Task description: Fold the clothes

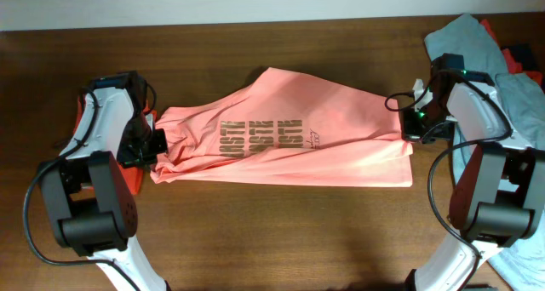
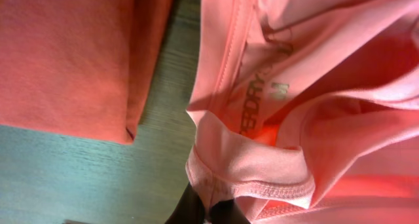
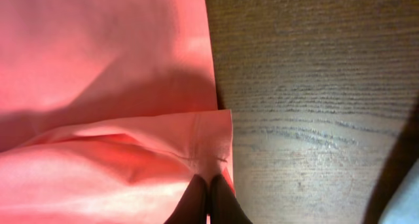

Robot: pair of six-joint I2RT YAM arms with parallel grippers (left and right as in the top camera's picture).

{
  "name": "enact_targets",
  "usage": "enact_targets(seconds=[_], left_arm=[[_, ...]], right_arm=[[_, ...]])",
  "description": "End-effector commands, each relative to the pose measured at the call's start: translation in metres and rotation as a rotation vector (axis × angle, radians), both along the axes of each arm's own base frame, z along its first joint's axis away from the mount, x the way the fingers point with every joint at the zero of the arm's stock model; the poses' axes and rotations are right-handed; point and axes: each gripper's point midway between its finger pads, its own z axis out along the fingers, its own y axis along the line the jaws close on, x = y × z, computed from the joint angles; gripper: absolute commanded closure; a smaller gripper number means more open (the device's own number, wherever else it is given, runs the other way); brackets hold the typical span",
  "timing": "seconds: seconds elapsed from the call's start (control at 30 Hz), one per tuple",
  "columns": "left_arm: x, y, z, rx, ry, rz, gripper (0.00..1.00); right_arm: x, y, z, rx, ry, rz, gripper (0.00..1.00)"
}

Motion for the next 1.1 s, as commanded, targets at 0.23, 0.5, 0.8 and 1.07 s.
enact_targets(seconds=[0.23, 0.5, 0.8, 1.07], left_arm=[[-0.003, 0.007, -0.001, 0.039, 0.016, 0.012, 1.00], [-0.004, 0.007, -0.001, 0.038, 0.019, 0.011, 0.84], [0.016, 0.006, 0.034, 0.039, -0.060, 0.010, 0.82], [0.063, -0.037, 0.064, -0.079, -0.295, -0.040, 0.82]], right_arm=[[0.015, -0.004, 0.000, -0.021, -0.053, -0.012, 0.96], [0.013, 0.002, 0.000, 0.013, -0.047, -0.010, 0.43], [0.018, 0.001, 0.029, 0.014, -0.050, -0.010, 0.45], [0.016, 0.016, 0.047, 0.100, -0.040, 0.035, 0.71]])
